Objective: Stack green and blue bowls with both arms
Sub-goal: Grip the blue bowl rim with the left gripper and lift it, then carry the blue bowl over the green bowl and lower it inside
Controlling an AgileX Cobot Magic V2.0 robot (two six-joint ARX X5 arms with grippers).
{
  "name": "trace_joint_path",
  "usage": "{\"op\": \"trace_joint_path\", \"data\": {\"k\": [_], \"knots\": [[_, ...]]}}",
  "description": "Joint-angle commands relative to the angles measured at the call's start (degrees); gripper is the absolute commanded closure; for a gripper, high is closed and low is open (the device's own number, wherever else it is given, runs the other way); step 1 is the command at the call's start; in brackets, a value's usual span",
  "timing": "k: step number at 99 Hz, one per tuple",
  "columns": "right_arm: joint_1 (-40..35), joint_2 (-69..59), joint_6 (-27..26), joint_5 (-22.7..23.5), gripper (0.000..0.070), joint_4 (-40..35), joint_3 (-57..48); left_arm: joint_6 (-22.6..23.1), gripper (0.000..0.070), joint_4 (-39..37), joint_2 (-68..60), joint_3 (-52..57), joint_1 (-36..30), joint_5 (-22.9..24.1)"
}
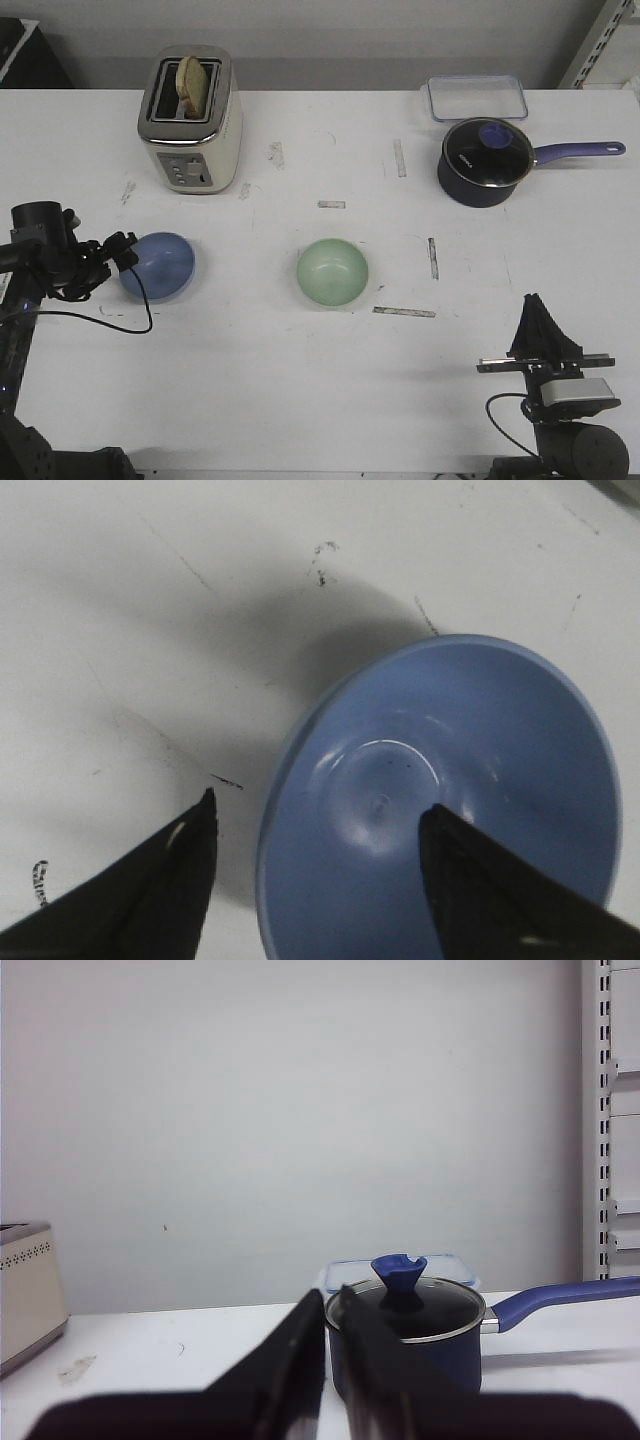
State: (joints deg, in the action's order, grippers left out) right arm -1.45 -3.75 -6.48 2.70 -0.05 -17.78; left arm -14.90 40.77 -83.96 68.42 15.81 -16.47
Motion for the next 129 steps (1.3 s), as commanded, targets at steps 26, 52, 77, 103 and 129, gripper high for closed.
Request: {"op": "trace_joint_path", "data": {"k": [26,52,77,103,129], "knots": [[0.0,0.2,-0.8,-0.2,0.0687,0.5,-0.3,2.3,0.0333,0.4,-6.9,1.2,-1.7,0.1],[0.0,0.2,-0.8,-0.2,0.0687,0.5,-0.3,2.2,0.0465,0.1,-8.2,1.2,-2.3,1.0],[0.0,0.2,-0.8,-0.2,0.0687,0.5,-0.3,2.1,0.07,0.3,-8.2,1.2,-2.4,2.1],[0.0,0.2,-0.8,-0.2,0.0687,0.5,-0.3,1.9,0.07,2.7,-5.4,3.9,-5.0,2.0],[0.0,0.2,-0.8,-0.2,0.0687,0.5,-0.3,1.9,0.07,8.1,-4.9,16.8,-14.1,2.0]]}}
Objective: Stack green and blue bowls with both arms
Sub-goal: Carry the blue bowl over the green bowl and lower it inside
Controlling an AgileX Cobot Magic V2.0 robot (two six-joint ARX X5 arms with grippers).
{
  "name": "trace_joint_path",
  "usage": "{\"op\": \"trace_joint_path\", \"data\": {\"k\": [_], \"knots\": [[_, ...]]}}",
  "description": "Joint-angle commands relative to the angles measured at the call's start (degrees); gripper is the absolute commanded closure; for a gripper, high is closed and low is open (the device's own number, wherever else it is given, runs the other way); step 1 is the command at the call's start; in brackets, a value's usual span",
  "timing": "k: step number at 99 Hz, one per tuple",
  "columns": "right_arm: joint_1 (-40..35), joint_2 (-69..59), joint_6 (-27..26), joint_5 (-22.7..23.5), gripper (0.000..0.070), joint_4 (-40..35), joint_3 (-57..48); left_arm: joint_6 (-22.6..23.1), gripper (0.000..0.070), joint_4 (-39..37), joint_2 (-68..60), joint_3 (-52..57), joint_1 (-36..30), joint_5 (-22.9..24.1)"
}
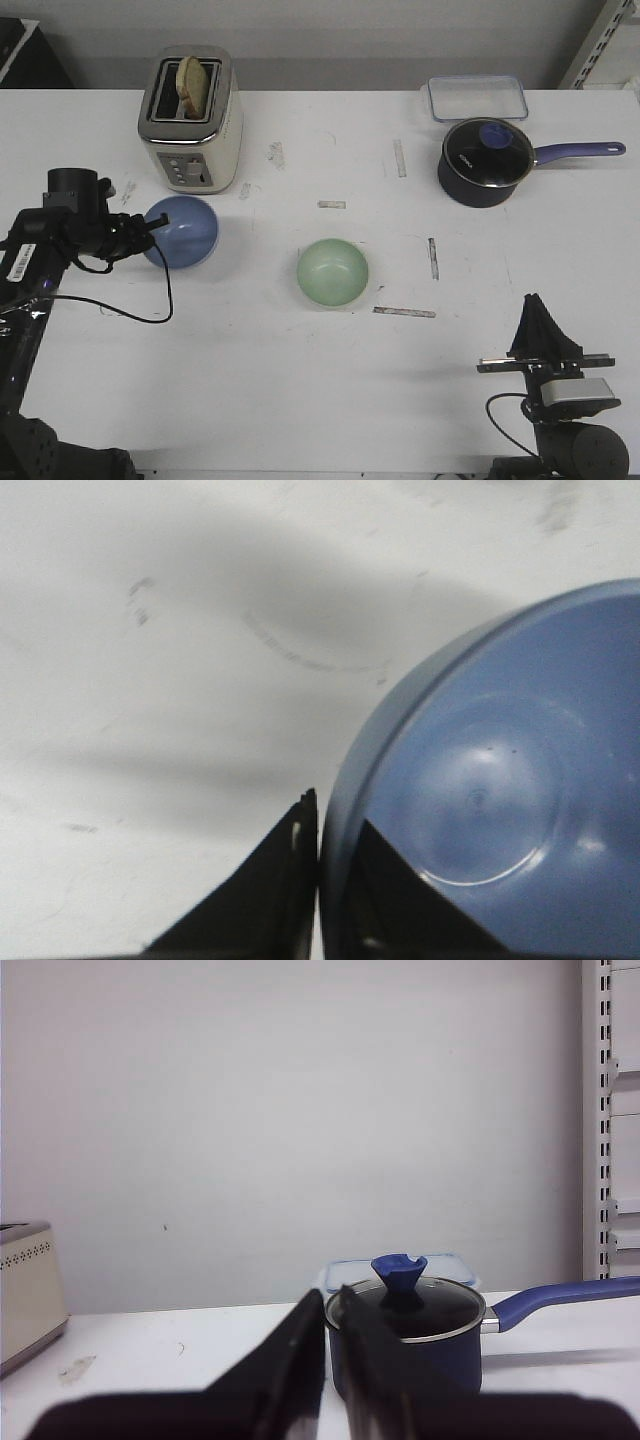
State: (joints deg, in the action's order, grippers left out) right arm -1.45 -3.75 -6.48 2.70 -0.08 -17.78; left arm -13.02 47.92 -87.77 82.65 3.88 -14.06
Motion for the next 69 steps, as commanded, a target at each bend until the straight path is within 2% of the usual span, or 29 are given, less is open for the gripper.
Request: {"op": "trace_joint_path", "data": {"k": [1,23,48,69], "knots": [[0.0,0.2,-0.8,-0.2,0.0687,0.5,-0.3,0.0,0.07,0.9,-1.2,3.0,-2.6,-0.4],[0.0,0.2,-0.8,-0.2,0.0687,0.5,-0.3,-3.1,0.07,-1.3,-4.9,8.6,-14.8,-0.4],[0.0,0.2,-0.8,-0.2,0.0687,0.5,-0.3,-4.4,0.07,-3.6,-12.7,14.3,-28.2,-0.6],[0.0,0.2,-0.8,-0.2,0.0687,0.5,-0.3,-4.4,0.0699,-6.4,-16.8,14.4,-34.1,-0.6]]}}
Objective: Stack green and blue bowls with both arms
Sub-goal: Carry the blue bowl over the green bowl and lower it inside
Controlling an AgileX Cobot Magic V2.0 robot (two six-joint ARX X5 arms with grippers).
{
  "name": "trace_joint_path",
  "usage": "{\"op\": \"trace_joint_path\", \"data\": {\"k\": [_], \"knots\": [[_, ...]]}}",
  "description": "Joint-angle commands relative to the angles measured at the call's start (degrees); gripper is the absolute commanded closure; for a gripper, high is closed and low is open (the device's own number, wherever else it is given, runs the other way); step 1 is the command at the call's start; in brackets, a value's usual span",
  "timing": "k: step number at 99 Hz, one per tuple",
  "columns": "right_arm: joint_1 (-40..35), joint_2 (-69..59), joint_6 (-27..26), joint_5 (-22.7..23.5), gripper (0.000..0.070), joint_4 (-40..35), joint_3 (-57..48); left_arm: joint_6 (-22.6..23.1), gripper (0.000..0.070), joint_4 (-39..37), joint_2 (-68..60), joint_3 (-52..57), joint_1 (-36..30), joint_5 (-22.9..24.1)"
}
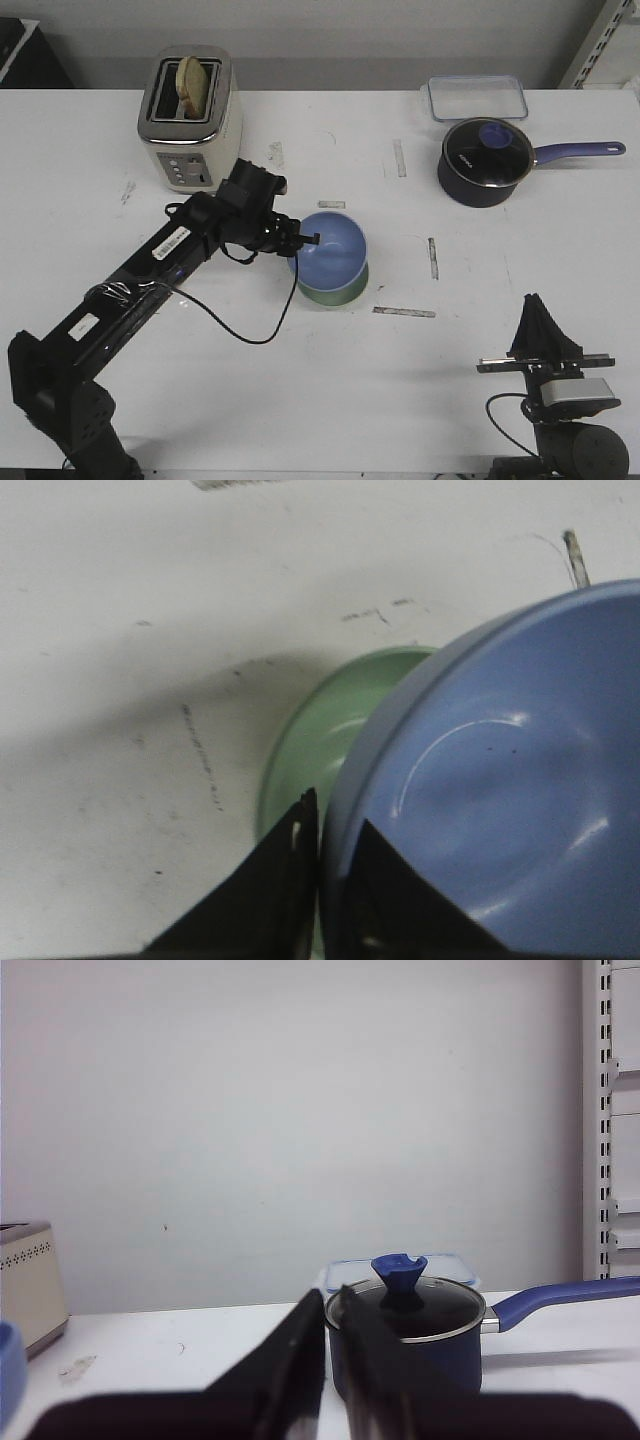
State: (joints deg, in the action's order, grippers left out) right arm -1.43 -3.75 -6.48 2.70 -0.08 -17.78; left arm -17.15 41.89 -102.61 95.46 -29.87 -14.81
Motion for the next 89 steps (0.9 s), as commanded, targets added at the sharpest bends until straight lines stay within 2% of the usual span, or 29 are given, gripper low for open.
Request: {"op": "trace_joint_path", "data": {"k": [1,20,34,53,64,89], "knots": [[0.0,0.2,-0.8,-0.2,0.0687,0.5,-0.3,-0.3,0.0699,-0.4,-2.1,1.6,-0.5,0.1],[0.0,0.2,-0.8,-0.2,0.0687,0.5,-0.3,-0.2,0.0694,-1.0,-4.3,1.6,-1.7,0.2],[0.0,0.2,-0.8,-0.2,0.0687,0.5,-0.3,-0.2,0.0647,-1.6,-4.7,1.6,-1.6,0.2],[0.0,0.2,-0.8,-0.2,0.0687,0.5,-0.3,-0.2,0.0642,-1.5,-4.7,1.6,-1.7,0.1],[0.0,0.2,-0.8,-0.2,0.0687,0.5,-0.3,0.0,0.0563,-1.5,-4.7,1.6,-1.7,-0.3],[0.0,0.2,-0.8,-0.2,0.0687,0.5,-0.3,0.2,0.0563,-1.2,-4.3,1.6,-1.7,-0.3]]}}
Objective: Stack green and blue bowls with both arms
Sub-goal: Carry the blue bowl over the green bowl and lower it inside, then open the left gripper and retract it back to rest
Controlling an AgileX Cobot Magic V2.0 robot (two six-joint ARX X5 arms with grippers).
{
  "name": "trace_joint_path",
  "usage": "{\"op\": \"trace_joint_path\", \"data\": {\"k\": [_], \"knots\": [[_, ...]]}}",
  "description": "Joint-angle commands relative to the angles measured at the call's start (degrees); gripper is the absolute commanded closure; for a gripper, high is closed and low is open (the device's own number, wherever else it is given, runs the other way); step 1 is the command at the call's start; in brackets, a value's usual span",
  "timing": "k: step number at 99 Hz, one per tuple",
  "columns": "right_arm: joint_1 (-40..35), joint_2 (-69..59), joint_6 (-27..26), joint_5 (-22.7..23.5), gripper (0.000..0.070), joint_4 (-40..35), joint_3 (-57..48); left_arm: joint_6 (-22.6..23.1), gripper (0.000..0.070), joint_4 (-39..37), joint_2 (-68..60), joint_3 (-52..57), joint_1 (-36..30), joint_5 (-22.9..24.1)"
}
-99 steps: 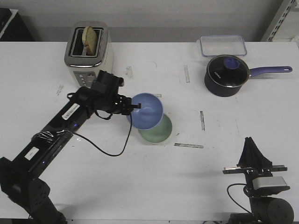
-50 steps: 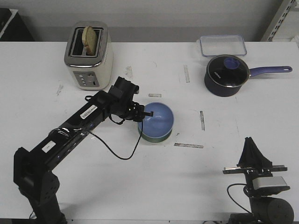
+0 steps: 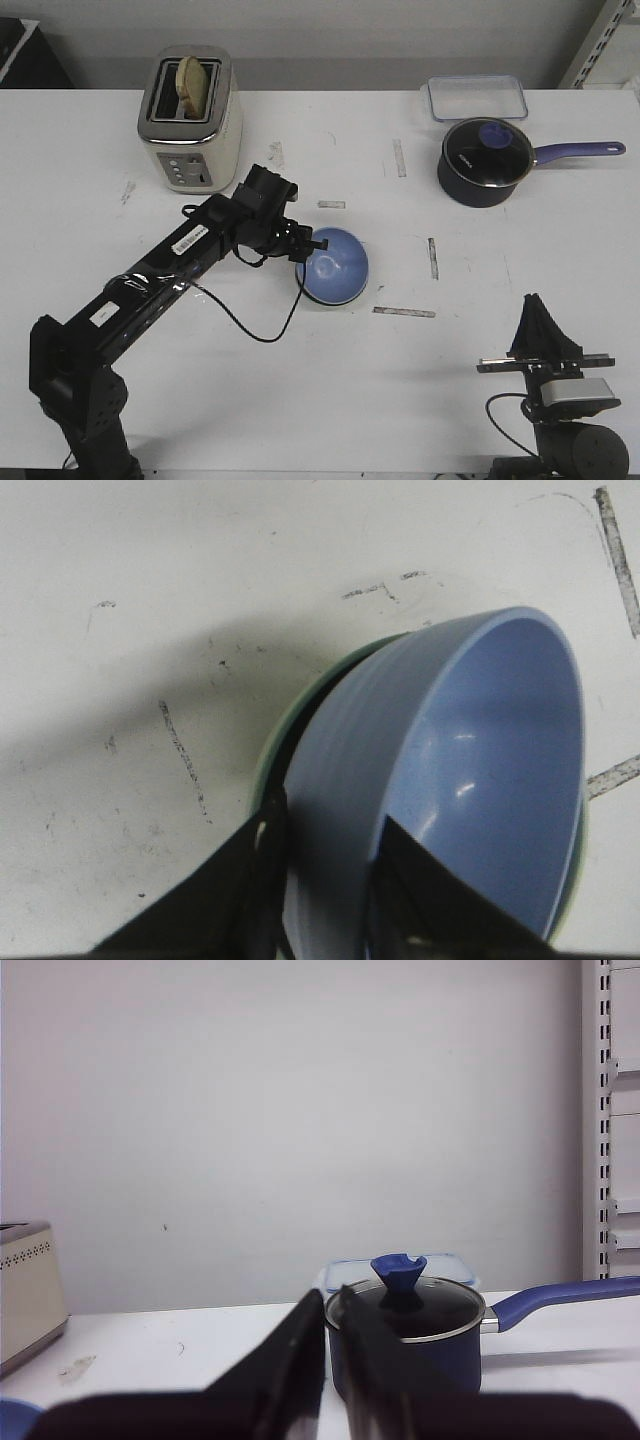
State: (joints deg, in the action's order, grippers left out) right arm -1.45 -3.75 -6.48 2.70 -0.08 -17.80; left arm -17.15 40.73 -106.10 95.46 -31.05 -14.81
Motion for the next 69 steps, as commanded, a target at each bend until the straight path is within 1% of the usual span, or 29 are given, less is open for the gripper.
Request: {"op": "trace_joint_path", "data": {"k": [1,9,23,35,44,53,62,69], "knots": [[0.0,0.2,-0.8,-0.2,0.0687,0.5,-0.3,0.2,0.0563,0.0,-0.7,1.6,-0.5,-0.3],[0.0,0.2,-0.8,-0.2,0.0687,0.5,-0.3,0.2,0.0558,-0.2,0.3,1.6,-0.5,-0.3],[0.0,0.2,-0.8,-0.2,0.0687,0.5,-0.3,0.3,0.044,-0.1,3.3,1.6,-0.5,-0.2],[0.0,0.2,-0.8,-0.2,0.0687,0.5,-0.3,1.7,0.0436,-0.1,5.9,1.6,-0.2,-0.2],[0.0,0.2,-0.8,-0.2,0.0687,0.5,-0.3,1.9,0.0436,-0.2,7.5,1.5,0.3,0.1],[0.0,0.2,-0.8,-0.2,0.0687,0.5,-0.3,4.2,0.0436,-1.0,9.2,1.5,0.9,0.3],[0.0,0.2,-0.8,-0.2,0.0687,0.5,-0.3,7.0,0.0436,-4.3,11.6,0.6,1.4,1.3],[0.0,0.2,-0.8,-0.2,0.0687,0.5,-0.3,7.9,0.0438,-9.6,14.4,-2.0,1.8,2.7]]}}
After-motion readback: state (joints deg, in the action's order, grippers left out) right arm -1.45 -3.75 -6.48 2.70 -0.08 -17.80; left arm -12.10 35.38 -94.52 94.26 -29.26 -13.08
